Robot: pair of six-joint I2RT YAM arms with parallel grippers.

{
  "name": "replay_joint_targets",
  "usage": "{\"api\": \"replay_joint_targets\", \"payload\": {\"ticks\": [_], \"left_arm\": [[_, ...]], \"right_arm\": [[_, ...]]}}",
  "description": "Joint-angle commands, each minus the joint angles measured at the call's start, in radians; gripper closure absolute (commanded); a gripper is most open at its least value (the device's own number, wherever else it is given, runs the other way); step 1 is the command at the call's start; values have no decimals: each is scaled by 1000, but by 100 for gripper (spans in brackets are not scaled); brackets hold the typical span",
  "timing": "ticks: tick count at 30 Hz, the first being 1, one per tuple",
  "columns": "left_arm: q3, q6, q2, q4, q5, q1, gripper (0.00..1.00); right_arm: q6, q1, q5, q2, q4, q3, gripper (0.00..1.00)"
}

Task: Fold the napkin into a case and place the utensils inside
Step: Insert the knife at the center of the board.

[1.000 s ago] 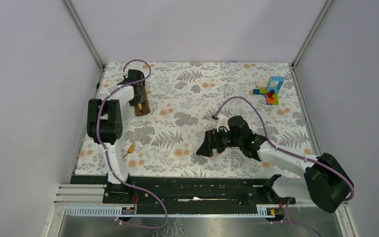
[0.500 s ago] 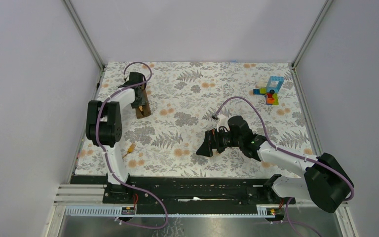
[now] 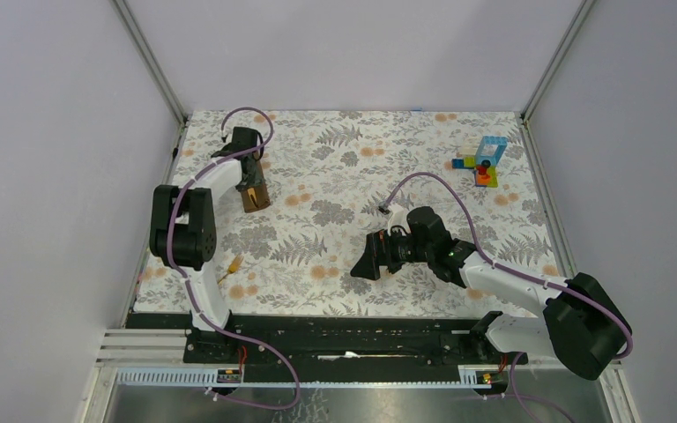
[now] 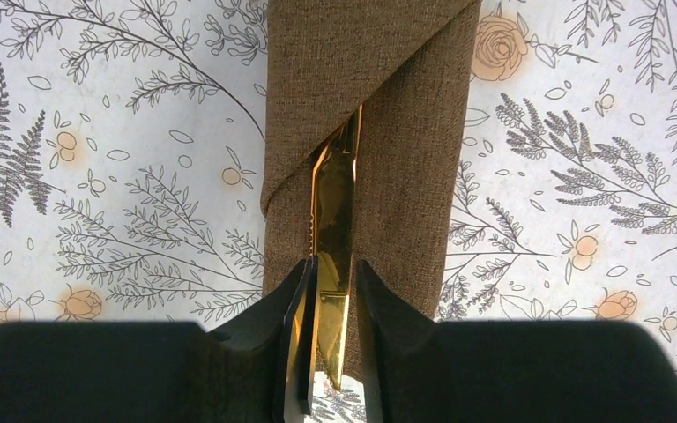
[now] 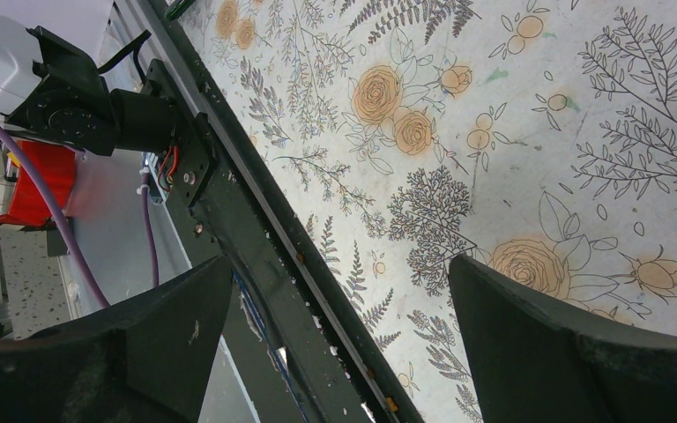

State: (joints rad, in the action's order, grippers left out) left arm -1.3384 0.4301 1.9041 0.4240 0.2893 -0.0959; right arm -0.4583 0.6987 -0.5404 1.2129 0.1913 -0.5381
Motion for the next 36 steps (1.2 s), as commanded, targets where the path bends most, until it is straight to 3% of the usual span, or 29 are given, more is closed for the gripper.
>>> {"api": "replay_joint_targets", "payload": {"ticks": [1, 6, 25, 36], "left_arm": [[-14, 21, -14, 1, 16, 1, 74], [-10, 27, 11, 0, 13, 1, 68], [3, 23, 75, -16, 14, 2, 64], [0, 12, 16, -15, 43, 4, 86]], "right_arm": [[-3, -7, 0, -15, 13, 0, 0], [-1, -6, 2, -23, 8, 3, 0], [-1, -7, 3, -24, 7, 3, 0], [0, -6, 2, -17, 8, -2, 0]]}}
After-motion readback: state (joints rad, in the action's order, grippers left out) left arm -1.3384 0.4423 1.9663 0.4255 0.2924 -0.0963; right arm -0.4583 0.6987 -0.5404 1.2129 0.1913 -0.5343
